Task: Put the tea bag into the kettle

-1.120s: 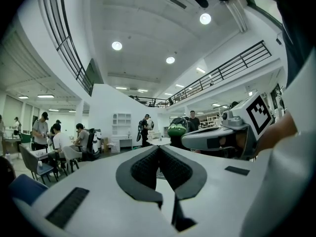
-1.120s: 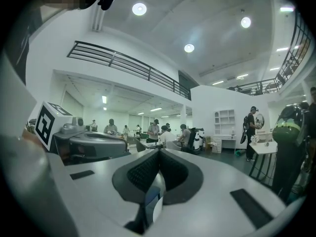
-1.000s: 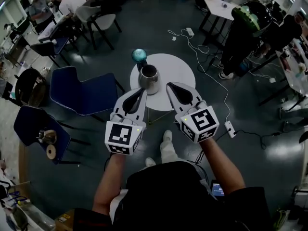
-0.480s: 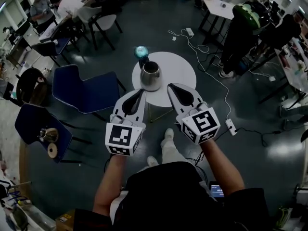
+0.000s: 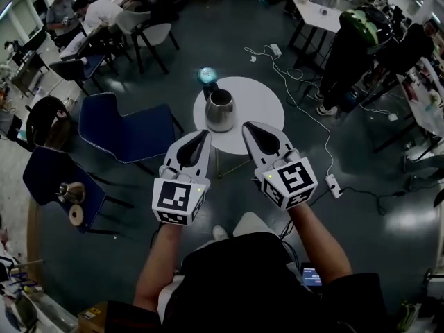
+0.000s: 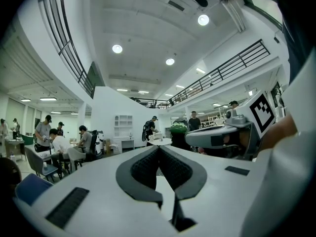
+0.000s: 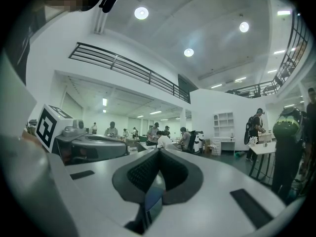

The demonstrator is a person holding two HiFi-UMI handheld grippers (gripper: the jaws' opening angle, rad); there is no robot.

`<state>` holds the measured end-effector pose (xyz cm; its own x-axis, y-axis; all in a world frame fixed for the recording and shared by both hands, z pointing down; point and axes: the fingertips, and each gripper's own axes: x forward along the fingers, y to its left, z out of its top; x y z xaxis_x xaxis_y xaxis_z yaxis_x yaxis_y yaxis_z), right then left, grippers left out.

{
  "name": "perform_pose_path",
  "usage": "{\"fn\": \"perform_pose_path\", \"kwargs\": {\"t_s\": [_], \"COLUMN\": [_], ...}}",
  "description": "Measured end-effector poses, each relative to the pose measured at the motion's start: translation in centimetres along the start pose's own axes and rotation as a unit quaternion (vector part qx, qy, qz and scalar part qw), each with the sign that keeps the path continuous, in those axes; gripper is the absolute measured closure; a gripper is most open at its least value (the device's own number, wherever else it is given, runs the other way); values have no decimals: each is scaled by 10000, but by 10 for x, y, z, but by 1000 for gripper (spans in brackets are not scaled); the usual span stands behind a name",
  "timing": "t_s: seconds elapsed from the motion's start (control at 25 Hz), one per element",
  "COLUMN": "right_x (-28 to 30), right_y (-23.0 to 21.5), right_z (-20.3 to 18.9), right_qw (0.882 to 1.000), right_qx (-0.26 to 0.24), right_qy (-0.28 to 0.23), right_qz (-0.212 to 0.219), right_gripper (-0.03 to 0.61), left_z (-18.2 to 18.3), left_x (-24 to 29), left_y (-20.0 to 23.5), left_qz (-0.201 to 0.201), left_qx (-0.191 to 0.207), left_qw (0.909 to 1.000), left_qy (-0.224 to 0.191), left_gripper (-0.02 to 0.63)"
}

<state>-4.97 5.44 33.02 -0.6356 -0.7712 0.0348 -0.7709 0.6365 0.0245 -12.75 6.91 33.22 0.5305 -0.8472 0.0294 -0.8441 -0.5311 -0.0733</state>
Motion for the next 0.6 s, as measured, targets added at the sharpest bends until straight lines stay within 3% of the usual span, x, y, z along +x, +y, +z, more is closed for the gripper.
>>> {"fn": "perform_pose_path", "kwargs": {"t_s": [0.6], "right_x": [-22], "right_y": [-1], "right_z": [13], "right_qw": [9999], "right_qx": [-121], "right_qy": [-76], "right_qz": [-37], "right_gripper": [560], "left_z": [6], "left_x": [-11], "left_y": [-19], "left_qz": [11], "left_qx": [-35], "left_qw": [10000], "left_qy": [-18], "left_gripper": [598]}}
